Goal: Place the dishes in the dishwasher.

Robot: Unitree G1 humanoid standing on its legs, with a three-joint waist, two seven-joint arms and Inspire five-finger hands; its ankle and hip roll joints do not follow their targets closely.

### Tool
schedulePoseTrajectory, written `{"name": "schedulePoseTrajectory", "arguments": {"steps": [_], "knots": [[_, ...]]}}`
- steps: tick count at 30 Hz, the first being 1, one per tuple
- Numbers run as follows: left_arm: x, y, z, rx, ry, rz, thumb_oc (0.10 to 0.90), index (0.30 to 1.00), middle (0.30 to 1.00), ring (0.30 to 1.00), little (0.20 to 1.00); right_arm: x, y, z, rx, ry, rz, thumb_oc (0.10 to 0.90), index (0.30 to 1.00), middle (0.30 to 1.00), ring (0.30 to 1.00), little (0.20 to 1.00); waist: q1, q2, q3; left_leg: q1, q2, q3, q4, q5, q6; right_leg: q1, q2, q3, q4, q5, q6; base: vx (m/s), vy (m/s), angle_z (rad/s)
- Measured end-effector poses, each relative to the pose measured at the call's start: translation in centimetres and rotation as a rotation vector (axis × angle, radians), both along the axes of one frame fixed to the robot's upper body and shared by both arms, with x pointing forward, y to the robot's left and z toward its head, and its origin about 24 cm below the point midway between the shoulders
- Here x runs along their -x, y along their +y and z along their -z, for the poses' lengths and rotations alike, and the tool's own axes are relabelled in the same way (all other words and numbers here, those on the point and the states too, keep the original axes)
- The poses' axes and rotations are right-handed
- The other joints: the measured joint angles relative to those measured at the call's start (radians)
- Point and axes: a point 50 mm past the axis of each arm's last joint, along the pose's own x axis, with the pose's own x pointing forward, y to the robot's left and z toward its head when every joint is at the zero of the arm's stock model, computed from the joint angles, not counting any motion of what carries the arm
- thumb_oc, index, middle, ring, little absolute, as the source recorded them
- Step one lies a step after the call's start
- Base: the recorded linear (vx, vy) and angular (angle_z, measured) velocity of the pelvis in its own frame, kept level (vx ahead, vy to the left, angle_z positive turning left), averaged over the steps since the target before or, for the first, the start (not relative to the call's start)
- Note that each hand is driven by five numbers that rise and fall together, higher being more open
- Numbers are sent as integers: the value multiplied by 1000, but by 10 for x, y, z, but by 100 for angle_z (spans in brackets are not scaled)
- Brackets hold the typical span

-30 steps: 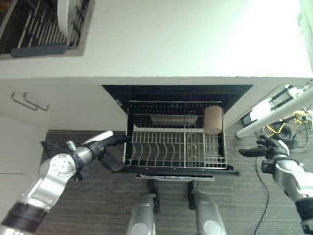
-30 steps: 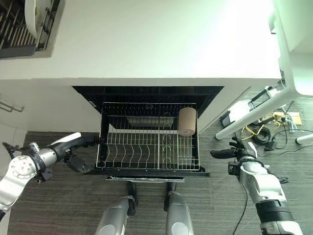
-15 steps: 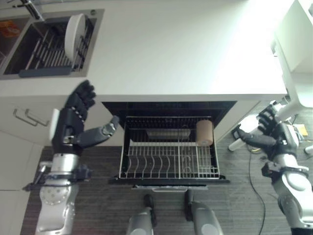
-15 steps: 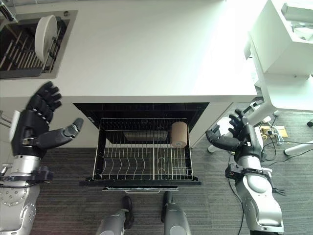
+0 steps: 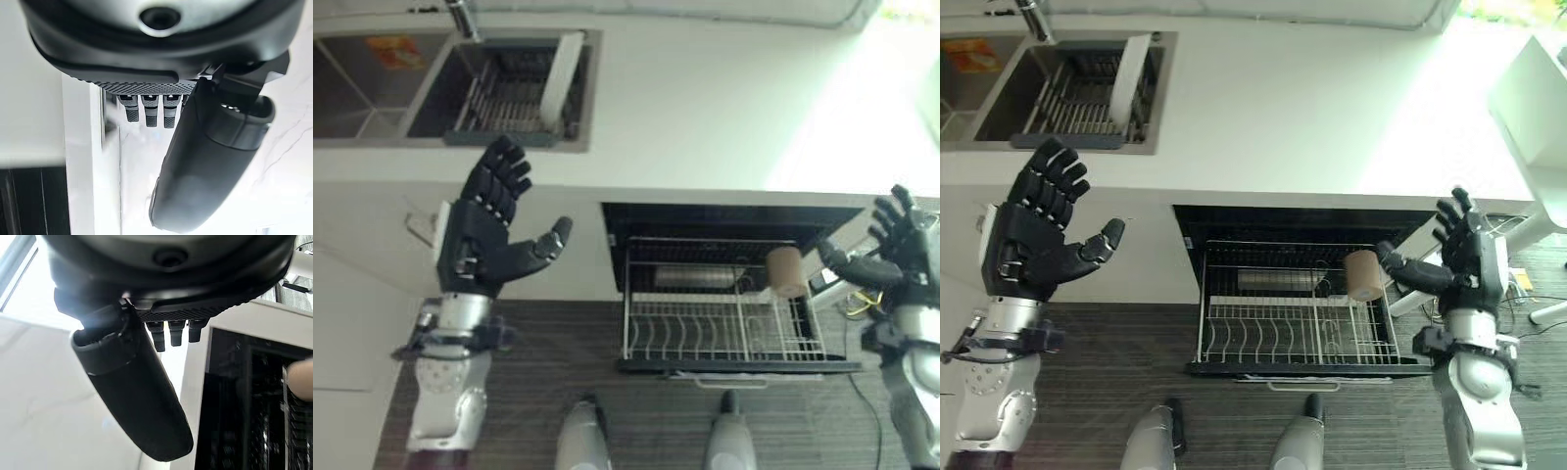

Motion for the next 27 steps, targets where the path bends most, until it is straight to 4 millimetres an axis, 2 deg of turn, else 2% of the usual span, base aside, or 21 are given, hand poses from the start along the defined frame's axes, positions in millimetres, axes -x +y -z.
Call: {"name": "schedulePoseTrajectory", "arguments": {"steps": [1, 2, 3, 4, 5, 7, 9, 12, 13, 14, 15, 16, 17, 18, 19, 23, 24, 25, 26, 27], "knots": [[12, 10, 9, 21, 34, -45, 800, 900, 900, 900, 900, -10, 17, 4, -55, -17, -61, 800, 900, 900, 900, 900, 50, 3, 0, 65, 23, 97, -52, 9, 43, -17, -10, -125, -58, 173, -26, 55, 400, -148], [14, 12, 16, 51, 61, -57, 800, 900, 900, 900, 900, -14, 26, 11, -71, 0, -101, 800, 900, 900, 900, 900, 63, 11, -2, 109, 18, 144, -87, 4, 66, -1, -19, -258, 18, 101, 16, 49, 361, -160], [14, 11, 15, 57, 60, -51, 800, 900, 900, 900, 900, -15, 30, 15, -74, 17, -119, 800, 900, 900, 900, 900, 63, 18, -6, 124, 4, 152, -113, 5, 84, 42, 25, -281, 73, -26, 36, 62, 330, -45], [12, 6, 8, 53, 31, -28, 800, 900, 900, 900, 900, -15, 32, 15, -73, 17, -120, 800, 900, 900, 900, 900, 52, 25, -5, 124, -12, 123, -139, 30, 97, 81, 101, -273, 123, -195, 47, 54, 228, 28], [7, -3, -1, 54, -6, 15, 800, 900, 900, 900, 900, -15, 31, 14, -68, 14, -108, 800, 900, 900, 900, 900, 45, 28, -5, 127, -40, 102, -198, 71, 111, 123, 179, -255, 110, -300, 33, 29, 204, 55], [3, -9, -7, 41, -29, 50, 800, 900, 900, 900, 900, -17, 30, 10, -48, 4, -109, 800, 900, 900, 900, 900, 47, 30, -5, 154, -79, 91, -288, 131, 141, 159, 291, -223, 91, -383, -7, 40, 133, 39], [3, -9, -7, 45, -28, 45, 800, 900, 900, 900, 900, -18, 26, 2, -8, -13, -107, 800, 900, 900, 900, 900, 43, 31, -4, 182, -111, 89, -348, 152, 144, 150, 365, -206, 123, -424, -51, 90, 68, 27], [3, -9, -7, 43, -25, 48, 800, 900, 900, 900, 900, -18, 20, -12, 17, -93, -87, 800, 900, 900, 900, 900, 49, 32, -4, 192, -168, 101, -365, 142, 128, 113, 416, -206, 142, -461, -114, 137, -28, 12], [3, -11, -6, 42, -22, 56, 800, 900, 900, 900, 900, -17, 18, -13, 18, -101, -82, 800, 900, 900, 900, 900, 44, 30, -3, 189, -183, 107, -360, 121, 90, 110, 422, -178, 122, -459, -131, 144, -83, 23], [2, -12, -4, 40, -17, 65, 800, 900, 900, 900, 900, -17, 18, -12, 17, -99, -79, 800, 900, 900, 900, 900, 35, 21, 0, 146, -178, 89, -199, 58, 143, 109, 395, -169, 139, -462, -167, 97, -86, -4], [5, -12, -2, 33, -7, 75, 800, 900, 900, 900, 900, -14, 16, -9, 21, -85, -75, 800, 900, 900, 900, 900, 44, 48, -9, 127, -102, 5, -63, -3, 143, 100, 412, -165, 189, -485, -156, 108, -93, 3], [7, -14, -1, 29, -4, 90, 800, 900, 900, 900, 900, -9, 13, -5, 29, -67, -63, 800, 900, 900, 900, 900, 27, 46, -17, 159, -118, -27, -115, -29, 74, 81, 406, -134, 222, -506, -120, 130, -96, -4], [8, -14, 1, 32, 2, 95, 800, 900, 900, 900, 900, -8, 11, -5, 25, -64, -54, 800, 900, 900, 900, 900, 17, 45, -17, 183, -135, -18, -171, 14, 88, 85, 395, -127, 189, -503, -104, 151, -93, 19], [8, -15, 0, 25, -1, 110, 800, 900, 900, 900, 900, -7, 10, -6, 21, -79, -40, 800, 900, 900, 900, 900, 5, 54, -17, 218, -154, -11, -239, 46, 102, 123, 393, -124, 120, -453, -114, 150, -83, 3], [8, -16, -1, 22, -5, 114, 800, 900, 900, 900, 900, -8, 12, -6, 21, -78, -47, 800, 900, 900, 900, 900, 7, 58, -18, 235, -157, -7, -261, 58, 100, 142, 393, -124, 94, -435, -116, 162, -100, 2], [8, -16, -2, 26, -10, 115, 800, 900, 900, 900, 900, -10, 13, -9, 27, -92, -63, 800, 900, 900, 900, 900, 23, 58, -18, 284, -159, -8, -299, 66, 91, 184, 395, -127, 73, -443, -115, 148, -145, 2], [8, -16, -2, 32, -10, 125, 800, 900, 900, 900, 900, -11, 14, -11, 31, -97, -63, 800, 900, 900, 900, 900, 26, 57, -18, 293, -161, -1, -317, 75, 78, 187, 393, -130, 75, -444, -117, 71, -153, 17], [9, -17, -1, 49, -9, 150, 800, 900, 900, 900, 900, -12, 14, -12, 52, -97, -59, 800, 900, 900, 900, 900, 30, 50, -18, 309, -172, 29, -348, 119, 22, 193, 375, -134, 75, -447, -122, 58, -132, 18], [8, -18, -2, 48, -17, 161, 800, 900, 900, 900, 900, -15, 13, -13, 65, -101, -56, 800, 900, 900, 900, 900, 37, 32, -8, 289, -186, 62, -299, 156, -35, 176, 352, -142, 118, -460, -142, 49, -78, 10], [8, -20, -3, 49, -25, 171, 800, 900, 900, 900, 900, -19, 13, -13, 63, -99, -55, 800, 900, 900, 900, 900, 46, 6, 3, 245, -189, 98, -203, 190, -78, 157, 305, -139, 151, -475, -162, 93, 88, 4]]}}
